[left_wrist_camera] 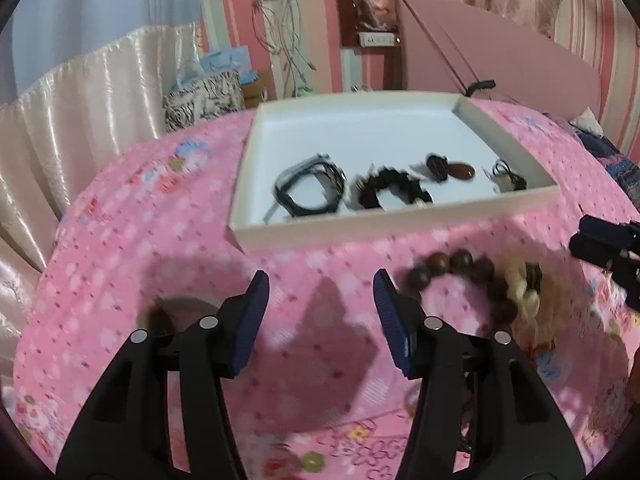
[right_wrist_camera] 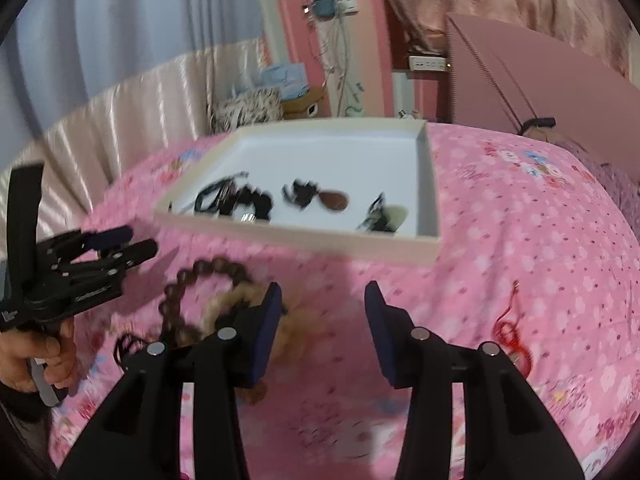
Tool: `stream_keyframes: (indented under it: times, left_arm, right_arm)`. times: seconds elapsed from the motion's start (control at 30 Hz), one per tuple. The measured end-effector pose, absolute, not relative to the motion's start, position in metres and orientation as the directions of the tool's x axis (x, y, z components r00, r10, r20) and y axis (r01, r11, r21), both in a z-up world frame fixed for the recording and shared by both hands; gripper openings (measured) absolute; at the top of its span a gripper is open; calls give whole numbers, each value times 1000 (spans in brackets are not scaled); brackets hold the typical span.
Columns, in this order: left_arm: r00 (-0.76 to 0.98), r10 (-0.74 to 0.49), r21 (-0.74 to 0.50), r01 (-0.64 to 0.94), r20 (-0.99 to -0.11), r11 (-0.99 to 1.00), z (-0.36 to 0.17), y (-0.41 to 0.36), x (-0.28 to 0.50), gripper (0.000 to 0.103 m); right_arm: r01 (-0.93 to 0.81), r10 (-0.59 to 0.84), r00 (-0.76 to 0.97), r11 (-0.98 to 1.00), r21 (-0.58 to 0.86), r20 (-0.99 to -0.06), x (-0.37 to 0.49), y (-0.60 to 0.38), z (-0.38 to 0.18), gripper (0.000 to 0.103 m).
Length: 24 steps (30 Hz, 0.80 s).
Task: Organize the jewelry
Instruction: 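Grasp a black hair tie with the left gripper while the right gripper grasps the beige scrunchie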
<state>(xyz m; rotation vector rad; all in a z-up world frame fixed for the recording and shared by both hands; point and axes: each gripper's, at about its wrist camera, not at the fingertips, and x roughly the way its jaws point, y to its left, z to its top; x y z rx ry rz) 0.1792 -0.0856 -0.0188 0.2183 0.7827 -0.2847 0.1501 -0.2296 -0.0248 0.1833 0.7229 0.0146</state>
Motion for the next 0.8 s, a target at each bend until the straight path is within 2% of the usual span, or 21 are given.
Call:
stream_keyframes:
  times: [0.33, 0.8]
  left_arm:
    - [696, -265, 57, 403, -667, 914, 2, -87, 107, 60]
    - [630, -342, 30, 502, -697, 864, -26, -117, 91, 60]
  right_arm:
    - [55, 53, 762, 988, 145, -646, 125, -218, -27, 44]
    - [66, 73, 760, 980, 189, -646, 94, -220, -37, 44]
